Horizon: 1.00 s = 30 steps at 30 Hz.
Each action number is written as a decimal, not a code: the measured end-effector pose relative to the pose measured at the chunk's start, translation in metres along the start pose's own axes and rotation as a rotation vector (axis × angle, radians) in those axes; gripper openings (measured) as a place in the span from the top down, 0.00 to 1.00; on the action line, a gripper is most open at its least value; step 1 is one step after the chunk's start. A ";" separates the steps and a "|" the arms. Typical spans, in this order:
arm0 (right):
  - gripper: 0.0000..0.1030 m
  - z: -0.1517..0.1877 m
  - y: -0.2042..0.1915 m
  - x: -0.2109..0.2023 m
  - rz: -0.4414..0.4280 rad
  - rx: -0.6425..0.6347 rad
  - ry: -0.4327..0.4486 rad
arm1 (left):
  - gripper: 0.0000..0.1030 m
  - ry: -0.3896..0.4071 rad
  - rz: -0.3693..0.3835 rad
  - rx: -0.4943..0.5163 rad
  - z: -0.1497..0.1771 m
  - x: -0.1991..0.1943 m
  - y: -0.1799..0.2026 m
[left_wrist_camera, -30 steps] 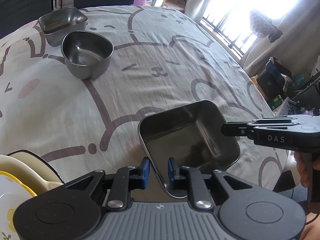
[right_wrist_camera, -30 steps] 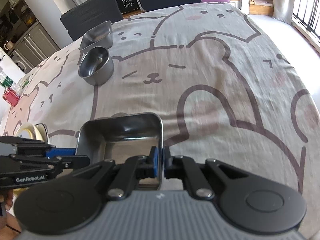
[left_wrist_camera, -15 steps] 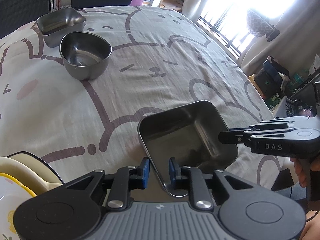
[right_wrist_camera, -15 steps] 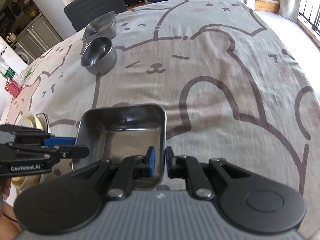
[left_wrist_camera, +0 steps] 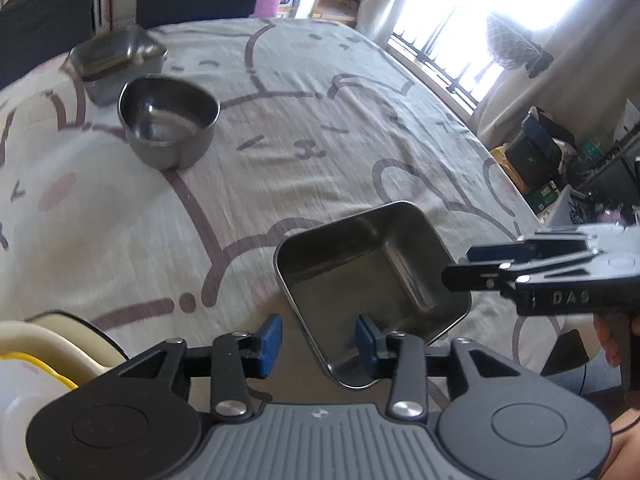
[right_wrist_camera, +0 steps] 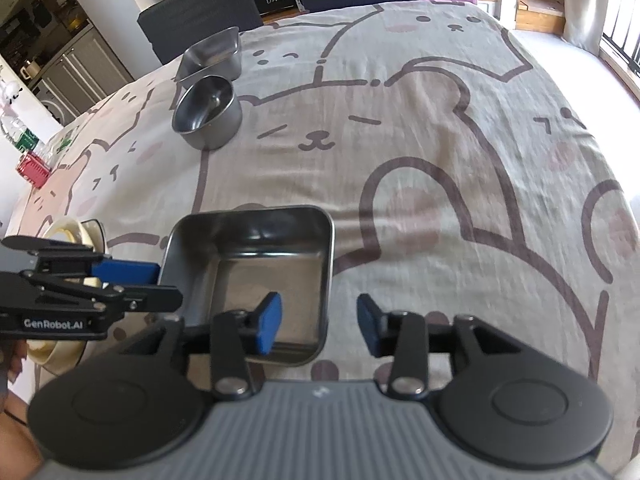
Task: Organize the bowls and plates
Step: 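Lower the steel tray onto the tablecloth and open both grippers, then move both grippers to the second steel tray and close on its rim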
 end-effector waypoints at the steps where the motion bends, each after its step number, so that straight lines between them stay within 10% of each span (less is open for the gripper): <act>1: 0.41 -0.001 0.001 -0.003 0.003 0.002 0.011 | 0.44 0.015 0.000 0.022 -0.002 -0.004 0.002; 11: 0.06 -0.030 0.001 -0.036 0.120 0.023 0.239 | 0.03 0.192 -0.043 -0.016 -0.022 -0.055 -0.029; 30: 0.00 -0.135 -0.131 0.005 -0.074 0.143 0.370 | 0.00 0.376 -0.217 -0.235 -0.036 -0.114 -0.163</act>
Point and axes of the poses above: each gripper's, at about its wrist camera, not at the fingertips, and x roughly the way its jaws point, y to its right, z to its underside, the point moved 3 cm from there along x, roughly the way its jaws point, and after that the axes turned 5 degrees about z, right-handed, at the moved point
